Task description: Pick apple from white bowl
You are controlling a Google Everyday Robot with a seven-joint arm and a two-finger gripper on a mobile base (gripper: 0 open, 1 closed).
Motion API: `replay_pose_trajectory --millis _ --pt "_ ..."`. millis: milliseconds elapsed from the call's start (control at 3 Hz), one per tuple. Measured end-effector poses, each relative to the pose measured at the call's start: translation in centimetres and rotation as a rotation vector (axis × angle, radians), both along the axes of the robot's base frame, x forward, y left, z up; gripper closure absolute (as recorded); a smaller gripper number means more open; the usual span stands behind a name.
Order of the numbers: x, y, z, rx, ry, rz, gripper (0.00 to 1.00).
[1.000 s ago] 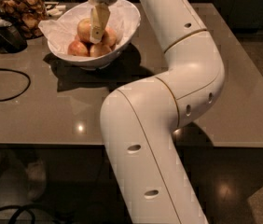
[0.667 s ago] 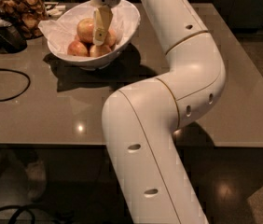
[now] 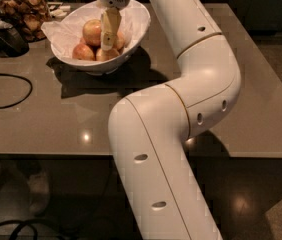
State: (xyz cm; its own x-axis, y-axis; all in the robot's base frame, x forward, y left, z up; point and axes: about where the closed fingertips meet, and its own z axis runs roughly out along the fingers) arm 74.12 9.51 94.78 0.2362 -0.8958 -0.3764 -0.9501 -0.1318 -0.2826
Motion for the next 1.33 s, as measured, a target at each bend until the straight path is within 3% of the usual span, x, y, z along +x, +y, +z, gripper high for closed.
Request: replay_pose_trajectory --millis 1333 --pt "-0.3 1.8 -0.6 -0.019 -0.004 0.063 0.06"
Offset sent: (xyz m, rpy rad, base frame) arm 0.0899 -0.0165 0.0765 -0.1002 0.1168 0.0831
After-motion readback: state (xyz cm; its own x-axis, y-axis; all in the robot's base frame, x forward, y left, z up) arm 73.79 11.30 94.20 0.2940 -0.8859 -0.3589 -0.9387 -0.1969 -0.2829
